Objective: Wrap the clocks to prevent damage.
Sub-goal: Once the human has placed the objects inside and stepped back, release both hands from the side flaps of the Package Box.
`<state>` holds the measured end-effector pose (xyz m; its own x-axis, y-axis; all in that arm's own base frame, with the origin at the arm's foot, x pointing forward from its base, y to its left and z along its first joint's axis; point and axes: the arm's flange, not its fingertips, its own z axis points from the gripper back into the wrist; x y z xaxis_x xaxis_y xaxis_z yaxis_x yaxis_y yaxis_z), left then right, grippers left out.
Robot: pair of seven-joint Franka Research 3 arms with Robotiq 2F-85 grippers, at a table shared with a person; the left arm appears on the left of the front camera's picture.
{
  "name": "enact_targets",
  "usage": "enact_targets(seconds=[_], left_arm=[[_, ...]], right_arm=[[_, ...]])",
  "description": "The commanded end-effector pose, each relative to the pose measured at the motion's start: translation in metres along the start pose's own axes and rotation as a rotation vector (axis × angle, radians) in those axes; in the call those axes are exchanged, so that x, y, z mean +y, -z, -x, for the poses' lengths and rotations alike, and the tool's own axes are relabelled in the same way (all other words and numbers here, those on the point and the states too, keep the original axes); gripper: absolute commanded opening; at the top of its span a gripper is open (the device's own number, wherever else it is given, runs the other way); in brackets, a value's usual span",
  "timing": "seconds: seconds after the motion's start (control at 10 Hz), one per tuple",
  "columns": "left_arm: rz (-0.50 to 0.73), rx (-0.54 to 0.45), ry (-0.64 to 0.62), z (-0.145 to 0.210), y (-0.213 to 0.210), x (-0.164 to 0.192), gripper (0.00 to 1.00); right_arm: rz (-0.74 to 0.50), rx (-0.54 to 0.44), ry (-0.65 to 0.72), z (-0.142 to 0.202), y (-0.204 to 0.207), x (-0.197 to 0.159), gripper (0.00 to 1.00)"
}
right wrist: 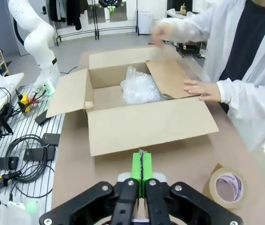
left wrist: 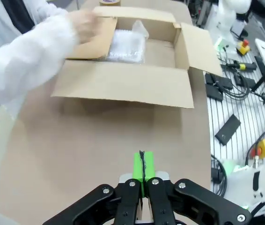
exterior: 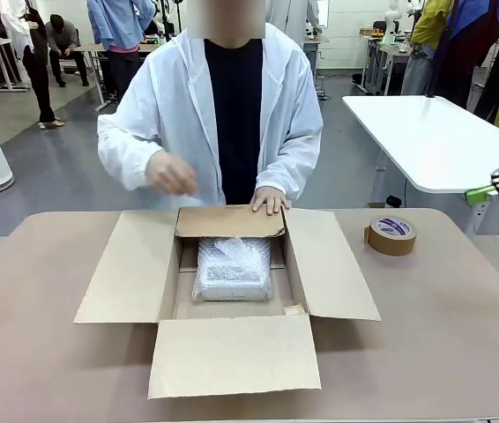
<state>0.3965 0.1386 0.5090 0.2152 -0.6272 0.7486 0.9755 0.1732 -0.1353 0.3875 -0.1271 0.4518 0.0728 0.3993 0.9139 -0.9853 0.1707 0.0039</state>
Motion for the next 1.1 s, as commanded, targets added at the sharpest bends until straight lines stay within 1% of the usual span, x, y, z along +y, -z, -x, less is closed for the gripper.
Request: enact_targets(seconds=[0.0, 0.1, 0.2, 0.3, 0.4, 0.5, 1.0], left_arm=[[-0.016, 0.000, -0.065, 0.008, 0.021, 0.011, 0.00], [-0.027, 0.044, -0.098, 0.010, 0.032, 0.014, 0.00], [-0.001, 0.070, -0.097, 0.009, 0.044, 0.018, 0.00], [0.025, 0.116, -0.116, 0.008, 0.057, 0.024, 0.00], [0.070, 0.169, -0.110, 0.003, 0.066, 0.028, 0.00], [0.017, 0.063, -0.091, 0.014, 0.050, 0.024, 0.00], [0.017, 0.063, -0.091, 0.014, 0.050, 0.024, 0.00]], right_arm=[[-0.005, 0.012, -0.004, 0.006, 0.015, 0.000, 0.01], [-0.013, 0.012, -0.010, 0.009, 0.022, 0.000, 0.01], [-0.011, 0.022, -0.002, 0.014, 0.031, -0.002, 0.01], [-0.019, 0.031, 0.010, 0.019, 0.040, -0.004, 0.01], [-0.022, 0.033, 0.019, 0.018, 0.046, -0.005, 0.01], [-0.044, 0.044, 0.020, 0.013, 0.031, -0.002, 0.01], [-0.044, 0.044, 0.020, 0.013, 0.031, -0.002, 0.01]])
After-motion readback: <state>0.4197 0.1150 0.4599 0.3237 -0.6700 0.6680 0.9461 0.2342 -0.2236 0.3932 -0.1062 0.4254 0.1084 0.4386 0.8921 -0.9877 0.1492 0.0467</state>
